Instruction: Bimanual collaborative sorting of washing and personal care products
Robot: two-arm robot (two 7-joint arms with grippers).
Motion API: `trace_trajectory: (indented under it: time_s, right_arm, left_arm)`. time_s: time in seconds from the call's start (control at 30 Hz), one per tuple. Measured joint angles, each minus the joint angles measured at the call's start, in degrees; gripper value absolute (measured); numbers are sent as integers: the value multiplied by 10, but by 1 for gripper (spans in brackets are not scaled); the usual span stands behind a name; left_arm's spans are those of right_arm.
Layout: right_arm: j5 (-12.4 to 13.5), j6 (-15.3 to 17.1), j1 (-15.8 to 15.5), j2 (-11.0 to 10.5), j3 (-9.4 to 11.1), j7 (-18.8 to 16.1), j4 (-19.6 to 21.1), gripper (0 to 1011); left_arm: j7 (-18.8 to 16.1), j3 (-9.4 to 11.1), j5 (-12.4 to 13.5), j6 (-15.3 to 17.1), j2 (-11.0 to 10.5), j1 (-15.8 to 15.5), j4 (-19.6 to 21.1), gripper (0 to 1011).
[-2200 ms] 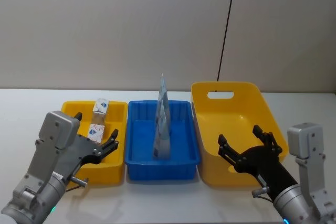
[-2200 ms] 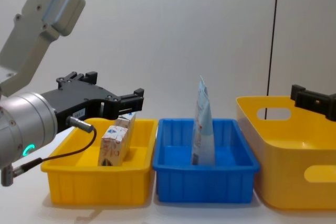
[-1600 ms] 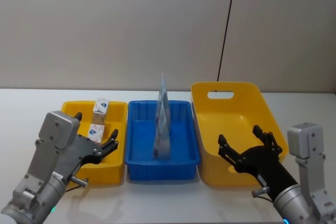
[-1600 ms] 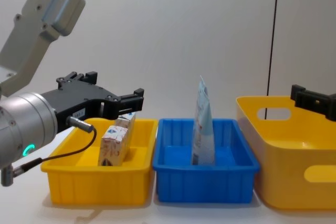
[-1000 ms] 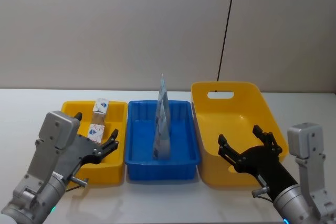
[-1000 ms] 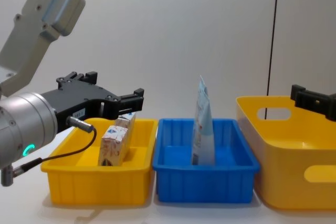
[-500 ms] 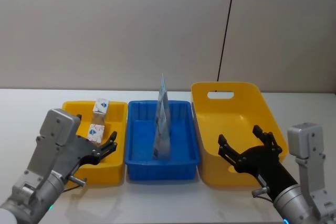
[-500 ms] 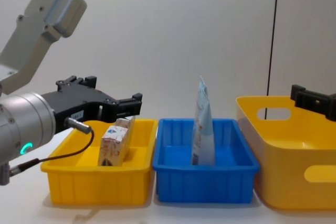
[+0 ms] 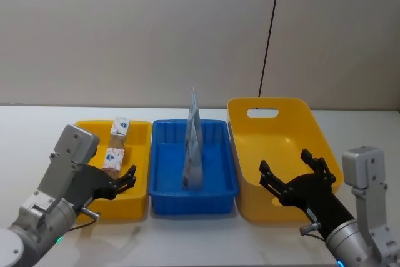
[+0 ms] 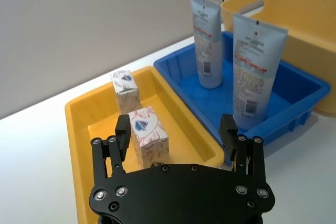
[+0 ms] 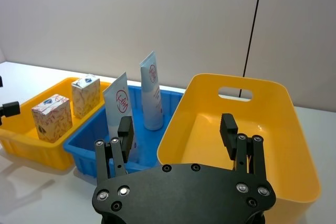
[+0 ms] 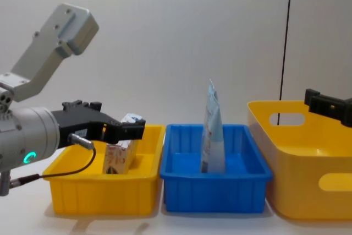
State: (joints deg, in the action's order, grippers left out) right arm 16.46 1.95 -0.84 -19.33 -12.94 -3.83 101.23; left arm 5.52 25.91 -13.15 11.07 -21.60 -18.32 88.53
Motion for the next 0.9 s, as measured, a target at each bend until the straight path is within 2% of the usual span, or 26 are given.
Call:
trace_trajectory:
  time_s: [0.37,0.9]
  right_arm:
    - [0,0,0,0,0,0,0,1000]
    - [0,0,0,0,0,0,0,1000]
  left_arm:
    - [-10,-2,6,40,14,-14,-30,1002]
    - [-34,-8,22,76,24,-14,-45,1002]
